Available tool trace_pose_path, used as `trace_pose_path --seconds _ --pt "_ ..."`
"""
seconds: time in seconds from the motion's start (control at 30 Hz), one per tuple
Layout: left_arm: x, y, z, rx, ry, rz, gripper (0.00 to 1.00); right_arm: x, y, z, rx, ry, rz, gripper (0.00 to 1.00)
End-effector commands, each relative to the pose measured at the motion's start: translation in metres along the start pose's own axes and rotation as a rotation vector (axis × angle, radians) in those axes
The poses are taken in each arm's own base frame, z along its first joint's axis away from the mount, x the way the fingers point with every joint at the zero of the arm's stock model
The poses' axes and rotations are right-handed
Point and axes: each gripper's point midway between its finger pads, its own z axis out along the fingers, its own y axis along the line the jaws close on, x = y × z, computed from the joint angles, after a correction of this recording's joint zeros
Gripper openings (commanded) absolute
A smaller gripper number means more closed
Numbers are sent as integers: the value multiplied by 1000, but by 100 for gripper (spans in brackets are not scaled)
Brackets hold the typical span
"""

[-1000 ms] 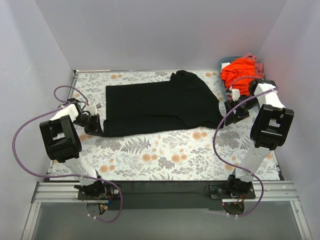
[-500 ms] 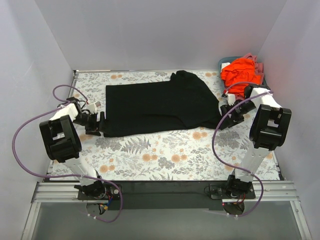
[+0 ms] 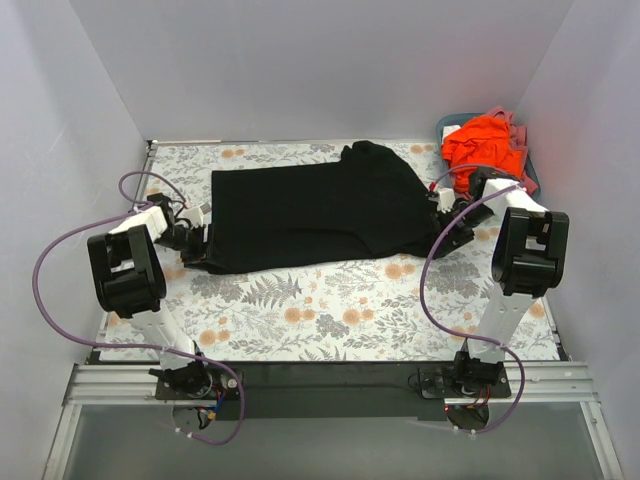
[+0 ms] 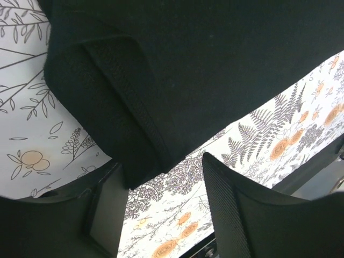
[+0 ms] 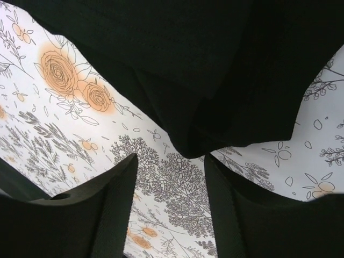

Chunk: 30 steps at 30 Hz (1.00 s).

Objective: Fold and stack the t-shirts
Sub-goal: Fold the tshirt

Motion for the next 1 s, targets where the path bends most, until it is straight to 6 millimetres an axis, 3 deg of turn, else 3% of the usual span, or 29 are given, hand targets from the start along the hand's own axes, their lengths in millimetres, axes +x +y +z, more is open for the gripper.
trace_pose_path --seconds 0.0,0.13,0.17,0.3,0.33,0.47,0.7,0.97 --pt "-6 -4 3 20 -27 0 53 -9 -4 4 22 1 -31 58" --pt "-6 -5 6 30 -21 -10 38 -4 -6 10 16 20 -31 47" --pt "-6 -4 6 25 -22 -8 30 -5 -7 10 20 22 -33 43" --pt "-7 2 5 -4 -8 0 0 -9 -17 4 65 29 -40 9" --pt "-6 3 4 -13 -4 2 0 -14 -20 -1 84 21 -49 2" --pt "-8 9 -2 -52 10 33 0 -19 -32 -19 158 33 -94 1" --pt "-15 33 -21 -186 41 120 0 -8 -43 -40 210 127 -154 1" --pt "-18 41 -31 -230 77 164 0 -1 -40 -30 160 181 -137 1"
